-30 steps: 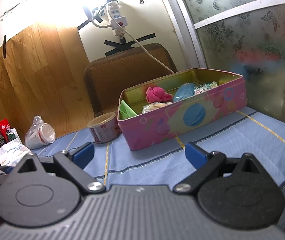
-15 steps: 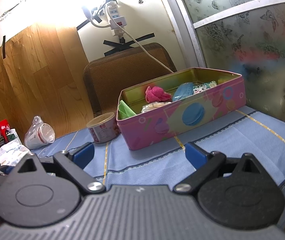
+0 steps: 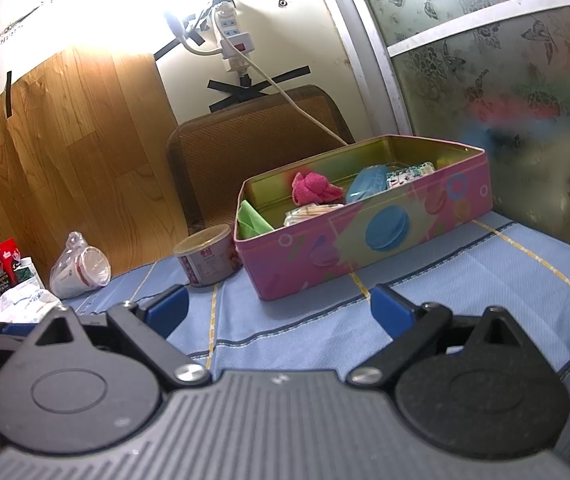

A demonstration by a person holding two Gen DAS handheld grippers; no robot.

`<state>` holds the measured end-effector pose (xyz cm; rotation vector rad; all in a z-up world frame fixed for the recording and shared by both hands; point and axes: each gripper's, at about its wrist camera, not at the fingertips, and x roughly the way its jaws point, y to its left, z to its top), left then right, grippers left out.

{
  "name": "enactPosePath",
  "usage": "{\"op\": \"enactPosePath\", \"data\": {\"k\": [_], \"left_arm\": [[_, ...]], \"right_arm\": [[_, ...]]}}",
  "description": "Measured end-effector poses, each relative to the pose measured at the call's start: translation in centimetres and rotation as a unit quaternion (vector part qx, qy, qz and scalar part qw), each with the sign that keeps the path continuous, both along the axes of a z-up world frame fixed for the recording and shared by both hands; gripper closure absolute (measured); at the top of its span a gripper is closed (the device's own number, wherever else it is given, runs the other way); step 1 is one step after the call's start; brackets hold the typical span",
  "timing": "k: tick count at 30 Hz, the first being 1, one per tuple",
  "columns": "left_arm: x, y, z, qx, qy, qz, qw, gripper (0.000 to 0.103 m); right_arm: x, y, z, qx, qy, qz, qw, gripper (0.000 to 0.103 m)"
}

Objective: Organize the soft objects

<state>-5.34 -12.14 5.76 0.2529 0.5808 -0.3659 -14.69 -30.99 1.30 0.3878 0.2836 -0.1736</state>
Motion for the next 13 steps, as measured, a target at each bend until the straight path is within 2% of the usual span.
{"op": "enactPosePath", "data": {"k": [7,13], "left_arm": [[0.27,0.01,-0.05,0.002,0.008,0.003,1.0000,0.000],[-0.33,-0.40,-0.28,-0.001,0.010,-0.027,0.9996,0.000]], "right_arm": [[0.25,-0.11,0.24,-0.002,0.001,0.006,1.000,0.004],[0.43,-0.24,0.17,-0.004,0.002,0.009,1.000,0.004]]}}
